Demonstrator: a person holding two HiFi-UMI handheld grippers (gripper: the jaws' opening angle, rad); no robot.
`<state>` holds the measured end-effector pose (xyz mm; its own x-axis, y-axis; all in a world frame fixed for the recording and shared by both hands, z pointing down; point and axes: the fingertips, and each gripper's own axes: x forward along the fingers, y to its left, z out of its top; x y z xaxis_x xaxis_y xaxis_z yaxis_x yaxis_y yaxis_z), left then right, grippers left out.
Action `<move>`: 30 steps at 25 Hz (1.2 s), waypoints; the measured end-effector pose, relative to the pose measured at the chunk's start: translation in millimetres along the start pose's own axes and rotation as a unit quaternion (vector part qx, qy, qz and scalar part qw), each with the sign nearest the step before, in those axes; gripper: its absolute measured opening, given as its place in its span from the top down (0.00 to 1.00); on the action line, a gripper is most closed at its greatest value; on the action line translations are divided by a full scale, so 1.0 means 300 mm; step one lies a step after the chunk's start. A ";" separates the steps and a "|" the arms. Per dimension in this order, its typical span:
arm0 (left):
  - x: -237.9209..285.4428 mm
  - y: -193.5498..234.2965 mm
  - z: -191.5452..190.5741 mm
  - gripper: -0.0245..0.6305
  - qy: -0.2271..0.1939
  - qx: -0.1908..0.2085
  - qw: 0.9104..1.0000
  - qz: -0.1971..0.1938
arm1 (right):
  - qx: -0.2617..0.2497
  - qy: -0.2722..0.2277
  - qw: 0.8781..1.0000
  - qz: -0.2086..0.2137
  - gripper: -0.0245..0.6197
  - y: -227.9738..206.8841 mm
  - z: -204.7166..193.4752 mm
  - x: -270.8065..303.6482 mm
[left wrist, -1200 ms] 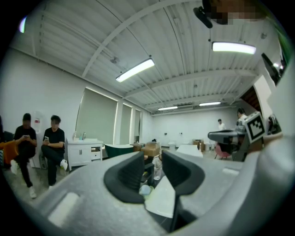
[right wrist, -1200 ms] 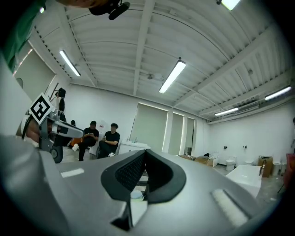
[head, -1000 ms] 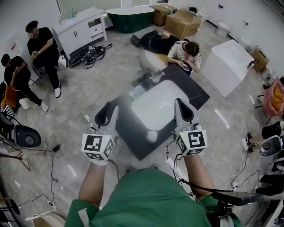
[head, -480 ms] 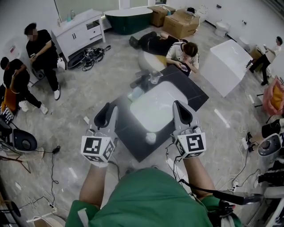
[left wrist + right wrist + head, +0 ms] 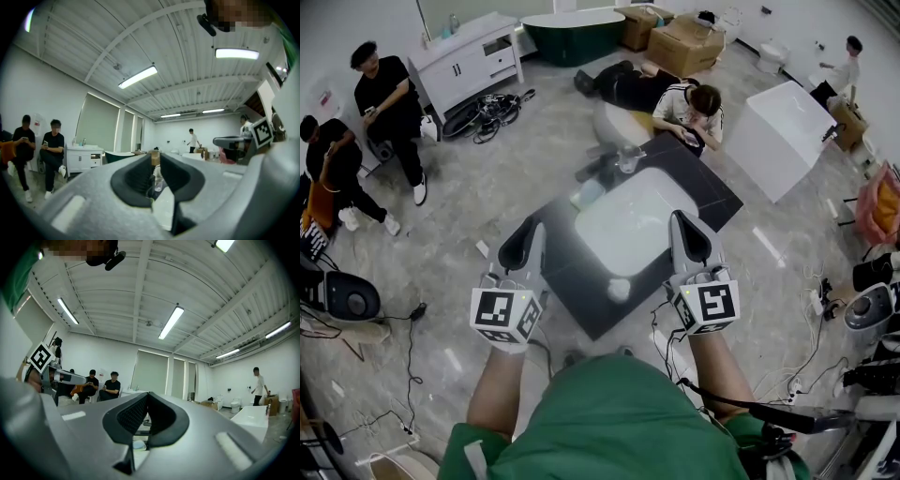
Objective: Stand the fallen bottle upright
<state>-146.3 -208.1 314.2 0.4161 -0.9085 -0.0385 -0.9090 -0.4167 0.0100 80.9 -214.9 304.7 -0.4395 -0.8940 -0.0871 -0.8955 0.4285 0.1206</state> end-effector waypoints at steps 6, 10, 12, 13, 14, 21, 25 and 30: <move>0.001 0.004 -0.010 0.88 0.003 -0.001 1.000 0.002 | -0.003 0.000 1.000 0.002 0.96 0.004 -0.006 -0.003; 0.001 -0.004 -0.017 0.88 0.002 -0.001 1.000 0.002 | -0.001 0.000 1.000 0.002 0.96 -0.001 -0.009 -0.010; 0.000 -0.004 -0.017 0.88 0.001 -0.001 1.000 0.002 | -0.004 -0.003 1.000 0.004 0.96 0.001 -0.007 -0.010; 0.000 -0.003 -0.017 0.88 0.001 -0.002 1.000 0.002 | -0.004 -0.003 1.000 0.005 0.96 0.001 -0.007 -0.010; 0.000 -0.002 -0.017 0.88 0.001 -0.002 1.000 0.002 | -0.004 -0.003 1.000 0.005 0.96 0.002 -0.007 -0.009; 0.001 0.001 -0.016 0.88 0.001 -0.004 1.000 0.002 | -0.001 -0.001 1.000 0.005 0.96 0.007 -0.006 -0.005; 0.002 0.001 -0.017 0.88 0.001 -0.003 1.000 0.002 | -0.005 -0.003 1.000 0.007 0.96 0.007 -0.006 -0.006; 0.007 -0.008 -0.014 0.88 0.003 -0.003 1.000 0.002 | 0.000 0.000 1.000 0.005 0.96 -0.005 -0.003 -0.009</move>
<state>-143.2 -209.3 318.4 0.4125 -0.9103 -0.0335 -0.9105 -0.4132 0.0166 83.5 -213.2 305.7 -0.4478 -0.8899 -0.0864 -0.8913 0.4367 0.1216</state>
